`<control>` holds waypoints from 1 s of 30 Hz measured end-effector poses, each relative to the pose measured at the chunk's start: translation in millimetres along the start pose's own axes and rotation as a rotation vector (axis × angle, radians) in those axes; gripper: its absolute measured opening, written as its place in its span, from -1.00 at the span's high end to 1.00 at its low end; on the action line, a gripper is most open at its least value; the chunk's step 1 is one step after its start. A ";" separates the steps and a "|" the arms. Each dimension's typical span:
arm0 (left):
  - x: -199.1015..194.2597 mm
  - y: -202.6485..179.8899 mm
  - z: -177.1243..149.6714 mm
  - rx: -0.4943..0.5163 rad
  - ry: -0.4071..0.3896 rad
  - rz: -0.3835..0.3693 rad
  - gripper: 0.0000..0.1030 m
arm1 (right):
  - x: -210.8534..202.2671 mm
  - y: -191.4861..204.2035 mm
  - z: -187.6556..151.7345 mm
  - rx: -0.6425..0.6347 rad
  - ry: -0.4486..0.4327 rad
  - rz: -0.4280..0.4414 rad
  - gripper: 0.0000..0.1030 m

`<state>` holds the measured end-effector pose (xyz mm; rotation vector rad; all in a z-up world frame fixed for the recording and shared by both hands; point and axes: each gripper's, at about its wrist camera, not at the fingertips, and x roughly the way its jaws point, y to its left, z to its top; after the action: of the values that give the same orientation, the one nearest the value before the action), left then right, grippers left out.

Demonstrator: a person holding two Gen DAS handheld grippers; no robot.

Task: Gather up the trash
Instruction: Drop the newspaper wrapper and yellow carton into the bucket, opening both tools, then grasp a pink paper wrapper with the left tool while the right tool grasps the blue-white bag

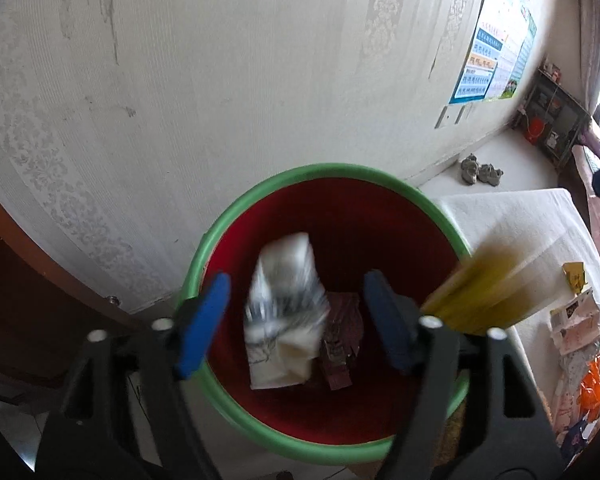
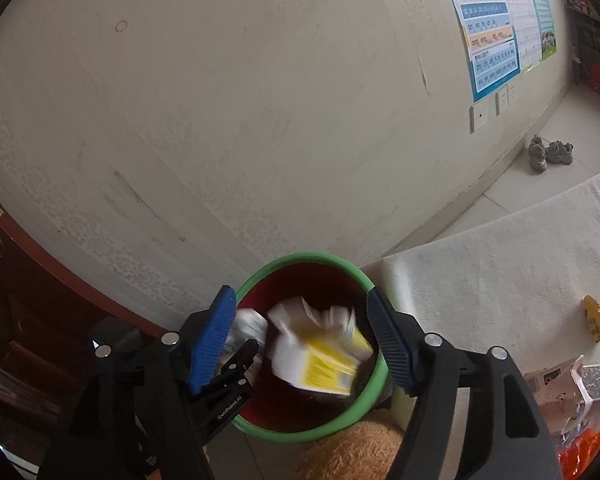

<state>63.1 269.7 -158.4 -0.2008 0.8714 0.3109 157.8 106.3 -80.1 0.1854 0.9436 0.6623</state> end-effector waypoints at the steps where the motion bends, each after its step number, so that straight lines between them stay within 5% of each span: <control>1: -1.4 -0.7 -1.0 0.005 -0.005 0.006 -0.45 | -4.0 -3.5 -1.5 0.003 -0.002 -0.006 -0.29; 11: -20.1 -32.3 -9.6 0.051 -0.012 -0.040 -0.46 | -62.8 -49.8 -39.8 0.021 -0.041 -0.122 -0.32; 20: -54.5 -144.7 -34.0 0.227 0.025 -0.285 -0.46 | -144.8 -146.7 -113.8 0.184 -0.103 -0.397 -0.42; 23: -58.1 -189.9 -42.5 0.325 0.042 -0.327 -0.46 | -167.0 -181.0 -140.7 0.294 -0.112 -0.426 -0.42; 30: -29.9 -253.3 -54.8 0.278 0.167 -0.455 -0.46 | -202.6 -218.7 -175.8 0.395 -0.144 -0.452 -0.42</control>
<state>93.8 10.6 -157.9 -0.1624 0.9951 -0.2539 31.9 -211.0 -136.8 0.3511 0.9289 0.0406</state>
